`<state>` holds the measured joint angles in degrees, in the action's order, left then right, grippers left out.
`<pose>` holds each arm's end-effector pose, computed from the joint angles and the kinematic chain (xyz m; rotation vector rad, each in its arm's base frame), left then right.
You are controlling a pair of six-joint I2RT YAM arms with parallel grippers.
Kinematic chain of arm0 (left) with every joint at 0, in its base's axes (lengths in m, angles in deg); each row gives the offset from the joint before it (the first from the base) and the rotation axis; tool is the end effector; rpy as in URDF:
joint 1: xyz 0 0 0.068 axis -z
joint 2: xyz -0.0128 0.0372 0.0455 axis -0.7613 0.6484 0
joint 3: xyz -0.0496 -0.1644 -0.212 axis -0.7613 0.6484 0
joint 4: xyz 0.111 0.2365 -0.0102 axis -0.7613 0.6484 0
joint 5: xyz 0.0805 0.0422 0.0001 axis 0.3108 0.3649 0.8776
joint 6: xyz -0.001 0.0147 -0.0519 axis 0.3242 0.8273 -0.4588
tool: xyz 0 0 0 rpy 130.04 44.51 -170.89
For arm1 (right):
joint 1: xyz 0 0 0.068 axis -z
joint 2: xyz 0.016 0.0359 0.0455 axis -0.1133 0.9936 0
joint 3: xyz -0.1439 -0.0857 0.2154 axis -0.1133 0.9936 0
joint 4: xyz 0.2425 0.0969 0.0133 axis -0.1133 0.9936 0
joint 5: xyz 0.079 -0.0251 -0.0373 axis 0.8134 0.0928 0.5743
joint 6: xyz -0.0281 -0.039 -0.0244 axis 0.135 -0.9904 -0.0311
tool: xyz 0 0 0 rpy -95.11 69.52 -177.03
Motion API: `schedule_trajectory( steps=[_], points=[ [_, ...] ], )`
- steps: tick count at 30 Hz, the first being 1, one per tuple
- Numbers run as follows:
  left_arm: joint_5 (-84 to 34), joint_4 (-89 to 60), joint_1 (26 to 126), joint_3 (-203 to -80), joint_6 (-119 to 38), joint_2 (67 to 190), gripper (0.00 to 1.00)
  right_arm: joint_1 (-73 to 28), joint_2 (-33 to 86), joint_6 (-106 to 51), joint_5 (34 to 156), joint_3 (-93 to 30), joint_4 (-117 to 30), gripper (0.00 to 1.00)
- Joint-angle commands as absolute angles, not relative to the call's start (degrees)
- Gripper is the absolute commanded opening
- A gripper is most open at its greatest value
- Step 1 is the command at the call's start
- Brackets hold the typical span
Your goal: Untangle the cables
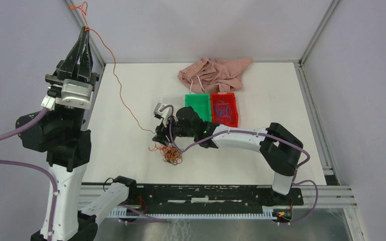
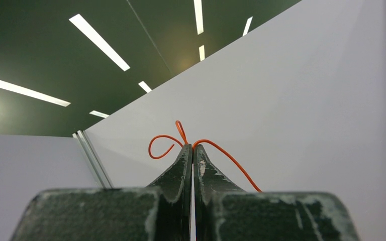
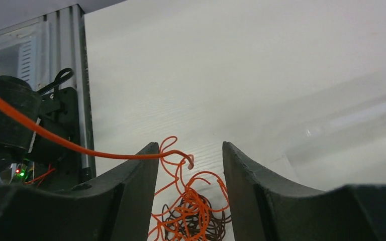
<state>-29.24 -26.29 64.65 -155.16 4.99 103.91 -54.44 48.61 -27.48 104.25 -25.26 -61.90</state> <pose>0.0842 -0.0307 0.5893 0.4856 0.5656 0.2359 0.1956 0.3728 0.2523 -1.0878 1.6677 1.0649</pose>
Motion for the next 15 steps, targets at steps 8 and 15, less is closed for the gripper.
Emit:
schedule_trajectory(
  steps=[8,15],
  points=[
    [-24.0,-20.8,64.3,-151.9,0.0,100.9,0.03,-53.1,45.0,-27.1,102.5,-28.3,-66.9,0.01],
    [-16.0,3.1,64.3,-135.4,-8.3,96.2,0.03,-49.9,35.7,-14.7,106.2,-18.5,-74.6,0.01]
  ],
)
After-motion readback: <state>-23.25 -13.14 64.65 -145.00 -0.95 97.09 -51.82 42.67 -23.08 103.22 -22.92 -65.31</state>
